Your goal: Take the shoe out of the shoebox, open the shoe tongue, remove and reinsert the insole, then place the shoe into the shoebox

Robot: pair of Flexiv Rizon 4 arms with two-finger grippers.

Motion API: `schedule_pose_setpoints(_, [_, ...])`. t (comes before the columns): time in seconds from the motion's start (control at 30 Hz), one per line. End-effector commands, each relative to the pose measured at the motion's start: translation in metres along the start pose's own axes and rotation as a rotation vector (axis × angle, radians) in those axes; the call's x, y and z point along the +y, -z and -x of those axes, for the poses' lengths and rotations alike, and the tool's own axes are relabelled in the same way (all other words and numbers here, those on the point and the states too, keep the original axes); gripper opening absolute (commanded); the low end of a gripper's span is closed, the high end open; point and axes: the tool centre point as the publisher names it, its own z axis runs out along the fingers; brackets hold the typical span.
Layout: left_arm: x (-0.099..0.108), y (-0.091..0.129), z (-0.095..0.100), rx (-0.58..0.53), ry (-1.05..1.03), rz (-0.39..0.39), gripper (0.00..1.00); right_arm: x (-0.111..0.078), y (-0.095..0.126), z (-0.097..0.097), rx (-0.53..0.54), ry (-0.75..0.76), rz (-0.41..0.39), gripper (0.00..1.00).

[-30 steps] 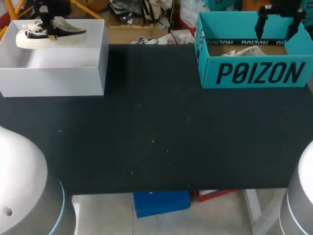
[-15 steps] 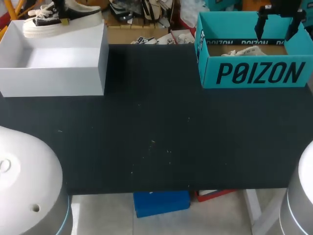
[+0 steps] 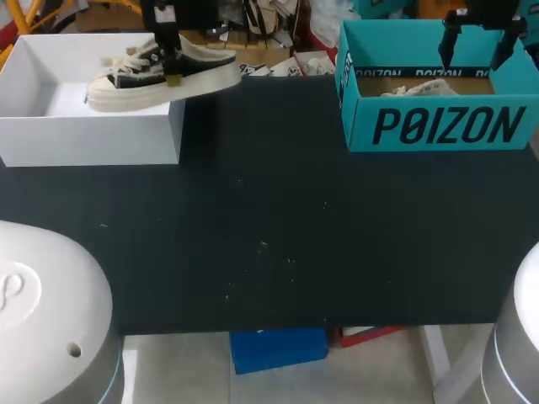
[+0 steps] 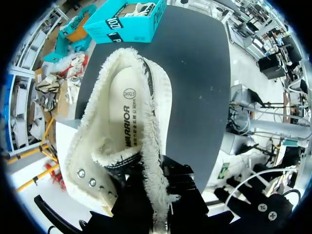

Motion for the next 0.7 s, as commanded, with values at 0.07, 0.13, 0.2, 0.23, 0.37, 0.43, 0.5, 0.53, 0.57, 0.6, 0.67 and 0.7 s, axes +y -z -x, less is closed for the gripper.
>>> schedule_pose_setpoints(0.07, [-0.02,-0.029,-0.065,-0.49,-0.012,-0.029,0.0,0.0,0.0,0.0,0.0,0.0,0.0,1.0])
schedule_pose_setpoints(0.13, [-0.03,-0.039,-0.073,-0.504,-0.021,-0.033,0.0,0.0,0.0,0.0,0.0,0.0,0.0,1.0])
schedule_pose_setpoints(0.2, [-0.039,-0.052,-0.08,-0.521,-0.046,-0.029,0.0,0.0,0.0,0.0,0.0,0.0,0.0,1.0])
schedule_pose_setpoints(0.23, [-0.043,-0.058,-0.083,-0.525,-0.053,-0.028,0.0,0.0,0.0,0.0,0.0,0.0,0.0,1.0])
schedule_pose_setpoints(0.37, [-0.057,-0.084,-0.094,-0.536,-0.095,-0.016,0.0,0.0,0.0,0.0,0.0,0.0,0.0,1.0])
schedule_pose_setpoints(0.43, [-0.064,-0.098,-0.1,-0.533,-0.11,-0.009,0.0,0.0,0.0,0.0,0.0,0.0,0.0,1.0])
schedule_pose_setpoints(0.5, [-0.071,-0.111,-0.106,-0.53,-0.123,-0.012,0.0,0.0,0.0,0.0,0.0,0.0,0.0,1.0])
schedule_pose_setpoints(0.53, [-0.076,-0.118,-0.109,-0.527,-0.136,-0.015,0.0,0.0,0.0,0.0,0.0,0.0,0.0,1.0])
schedule_pose_setpoints(0.57, [-0.079,-0.125,-0.113,-0.546,-0.154,-0.01,0.0,0.0,0.0,0.0,0.0,0.0,0.0,1.0])
schedule_pose_setpoints(0.6, [-0.083,-0.132,-0.116,-0.54,-0.153,-0.013,0.0,0.0,0.0,0.0,0.0,0.0,0.0,1.0])
schedule_pose_setpoints(0.67, [-0.089,-0.144,-0.121,-0.526,-0.15,-0.009,0.0,0.0,0.0,0.0,0.0,0.0,0.0,1.0])
schedule_pose_setpoints(0.7, [-0.092,-0.149,-0.124,-0.519,-0.148,-0.006,0.0,0.0,0.0,0.0,0.0,0.0,0.0,1.0])
